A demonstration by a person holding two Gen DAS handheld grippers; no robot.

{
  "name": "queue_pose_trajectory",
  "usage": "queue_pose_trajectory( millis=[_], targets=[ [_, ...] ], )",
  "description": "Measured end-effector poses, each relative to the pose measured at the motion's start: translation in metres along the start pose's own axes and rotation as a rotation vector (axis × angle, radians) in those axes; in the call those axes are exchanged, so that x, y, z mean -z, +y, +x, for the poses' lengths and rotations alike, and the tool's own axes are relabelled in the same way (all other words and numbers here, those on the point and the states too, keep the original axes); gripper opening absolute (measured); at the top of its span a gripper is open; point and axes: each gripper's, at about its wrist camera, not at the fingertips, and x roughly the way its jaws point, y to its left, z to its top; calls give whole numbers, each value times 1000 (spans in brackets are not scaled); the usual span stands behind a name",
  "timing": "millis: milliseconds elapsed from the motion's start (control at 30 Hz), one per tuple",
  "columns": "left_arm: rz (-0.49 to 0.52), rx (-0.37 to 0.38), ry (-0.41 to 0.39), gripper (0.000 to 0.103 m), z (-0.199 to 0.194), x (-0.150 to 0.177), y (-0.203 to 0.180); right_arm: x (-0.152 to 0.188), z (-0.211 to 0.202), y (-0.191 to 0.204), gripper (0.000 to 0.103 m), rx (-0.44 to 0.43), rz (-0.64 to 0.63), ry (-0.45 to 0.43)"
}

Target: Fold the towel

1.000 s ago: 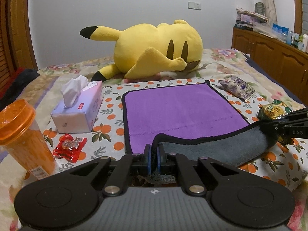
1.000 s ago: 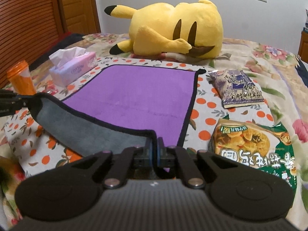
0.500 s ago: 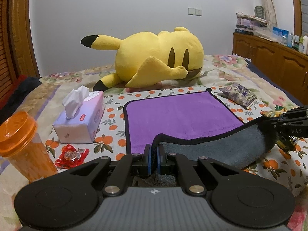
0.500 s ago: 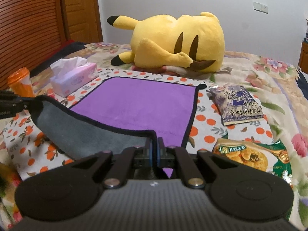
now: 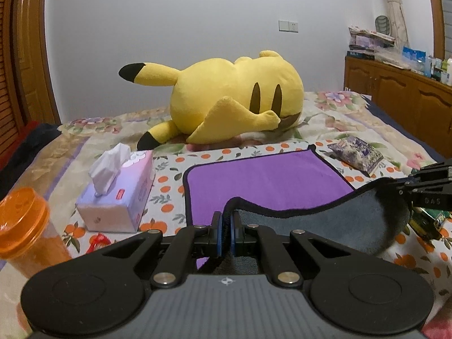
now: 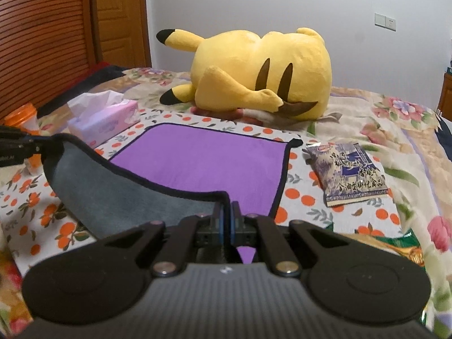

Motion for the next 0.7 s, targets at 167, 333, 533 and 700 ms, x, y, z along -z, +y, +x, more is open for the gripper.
queue_pose_trajectory(
  millis=[167, 333, 533, 700],
  targets=[
    [3, -5, -4, 6, 12, -5, 2, -5, 13, 3, 5, 3, -47, 1],
    [20, -9, -9, 6, 19, -10, 0, -11, 23, 2, 5, 7, -64, -5],
    [31, -6, -34, 6, 18, -20, -1, -20, 23, -3, 5, 5, -58, -28],
    [32, -3, -59, 6, 15, -29, -1, -31, 18, -10, 5, 8, -35, -61]
  ],
)
